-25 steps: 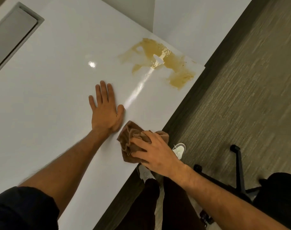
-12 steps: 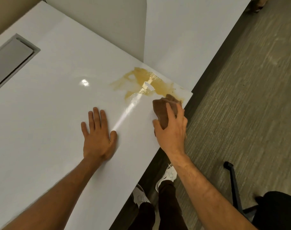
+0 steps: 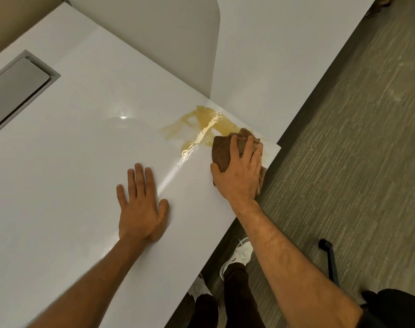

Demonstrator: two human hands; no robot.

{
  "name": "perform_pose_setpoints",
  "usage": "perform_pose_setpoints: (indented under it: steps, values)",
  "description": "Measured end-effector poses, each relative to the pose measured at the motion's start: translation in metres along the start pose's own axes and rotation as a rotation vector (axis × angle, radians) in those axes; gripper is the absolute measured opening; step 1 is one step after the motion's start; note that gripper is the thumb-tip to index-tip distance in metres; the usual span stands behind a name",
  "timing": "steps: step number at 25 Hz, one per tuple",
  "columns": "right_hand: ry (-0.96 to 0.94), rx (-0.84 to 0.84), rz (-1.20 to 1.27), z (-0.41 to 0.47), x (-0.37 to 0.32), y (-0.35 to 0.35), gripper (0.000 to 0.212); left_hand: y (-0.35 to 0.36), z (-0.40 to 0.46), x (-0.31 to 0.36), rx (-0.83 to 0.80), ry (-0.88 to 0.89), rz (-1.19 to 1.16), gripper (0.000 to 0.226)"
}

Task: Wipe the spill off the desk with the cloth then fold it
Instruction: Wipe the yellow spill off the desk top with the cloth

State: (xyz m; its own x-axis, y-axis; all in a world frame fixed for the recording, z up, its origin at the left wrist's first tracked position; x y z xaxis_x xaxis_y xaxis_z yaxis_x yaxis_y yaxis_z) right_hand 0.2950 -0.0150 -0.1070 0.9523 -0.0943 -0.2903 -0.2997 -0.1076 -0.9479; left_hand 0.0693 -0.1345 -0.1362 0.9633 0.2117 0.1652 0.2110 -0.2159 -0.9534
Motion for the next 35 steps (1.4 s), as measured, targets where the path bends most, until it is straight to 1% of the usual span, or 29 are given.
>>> perform_pose_setpoints:
  steps: [2,5,8,12,15,16,17,19,20,21,22,24,25,26,27,28,29,30,32,35]
  values:
    - [-0.045,-0.013,-0.006,0.007,-0.007,0.001,0.085,-0.002,0.000,0.002,-0.011,-0.001,-0.005,0.083]
    - [-0.134,-0.039,0.046,0.013,-0.015,0.002,0.081,-0.004,-0.001,0.003,-0.019,-0.004,-0.015,0.083]
    - [-0.292,-0.043,0.147,0.007,-0.024,0.004,0.074,-0.004,0.000,0.002,-0.016,-0.005,-0.013,0.084]
    - [-0.499,-0.076,0.295,-0.031,-0.050,0.019,0.058,-0.003,0.000,0.001,-0.028,-0.013,0.009,0.085]
    - [-0.629,-0.132,0.420,-0.063,-0.054,0.026,0.045,-0.004,0.000,0.004,-0.025,-0.020,0.003,0.081]
    - [-0.615,-0.169,0.496,-0.068,-0.052,0.026,0.042,-0.004,0.000,0.004,-0.024,-0.021,-0.003,0.081]
    - [-0.551,-0.218,0.605,-0.070,-0.049,0.022,0.041,-0.004,0.000,0.003,-0.023,-0.020,-0.009,0.082]
    - [-0.285,-0.296,0.928,-0.066,-0.038,0.003,0.048,-0.003,-0.001,0.001,-0.016,-0.006,-0.011,0.083]
    - [-0.143,-0.264,1.078,-0.061,-0.030,-0.010,0.052,-0.002,-0.001,-0.001,-0.011,0.002,-0.009,0.084]
    - [-0.031,-0.177,1.180,-0.055,-0.019,-0.023,0.054,-0.002,-0.001,-0.002,-0.010,0.007,-0.007,0.085]
    - [0.055,-0.061,1.221,-0.048,-0.006,-0.035,0.055,-0.002,-0.001,-0.003,-0.011,0.009,-0.007,0.085]
    - [0.155,0.164,1.164,-0.033,0.020,-0.052,0.052,-0.001,-0.001,-0.002,-0.018,0.007,-0.013,0.085]
    - [0.181,0.238,1.074,-0.025,0.030,-0.058,0.052,-0.001,-0.001,-0.001,-0.020,0.005,-0.017,0.085]
    - [0.197,0.254,0.951,-0.016,0.037,-0.058,0.053,-0.001,-0.001,-0.001,-0.019,0.005,-0.021,0.085]
    - [0.202,0.206,0.788,-0.008,0.040,-0.055,0.057,-0.001,-0.001,-0.001,-0.018,0.005,-0.022,0.085]
    - [0.187,0.118,0.576,0.000,0.040,-0.048,0.061,-0.001,-0.001,-0.002,-0.015,0.004,-0.022,0.085]
    - [0.152,0.040,0.362,0.004,0.039,-0.039,0.064,0.000,-0.001,-0.002,-0.011,0.004,-0.019,0.085]
    - [0.114,-0.003,0.196,0.007,0.038,-0.030,0.068,0.000,-0.001,-0.002,-0.007,0.005,-0.015,0.085]
    - [0.081,-0.011,0.035,0.015,0.037,-0.019,0.073,0.000,0.001,-0.001,-0.004,0.005,-0.012,0.085]
    - [0.056,0.007,-0.033,0.033,0.034,-0.011,0.075,-0.002,-0.001,-0.001,-0.010,0.012,-0.018,0.085]
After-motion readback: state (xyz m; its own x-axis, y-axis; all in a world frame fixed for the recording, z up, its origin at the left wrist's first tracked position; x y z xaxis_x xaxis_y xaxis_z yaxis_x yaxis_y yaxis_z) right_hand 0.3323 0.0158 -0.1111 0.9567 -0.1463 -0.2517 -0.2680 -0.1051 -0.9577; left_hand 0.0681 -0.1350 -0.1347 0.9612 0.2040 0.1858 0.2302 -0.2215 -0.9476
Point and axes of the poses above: each hand's wrist, its own z-axis towards the middle knuckle, its own y-axis out of the palm, x = y × z, the point moved 2 cm from there along z, towards the middle knuckle, and after that the axes turned 2 degrees about z, right-handed, at the moved point
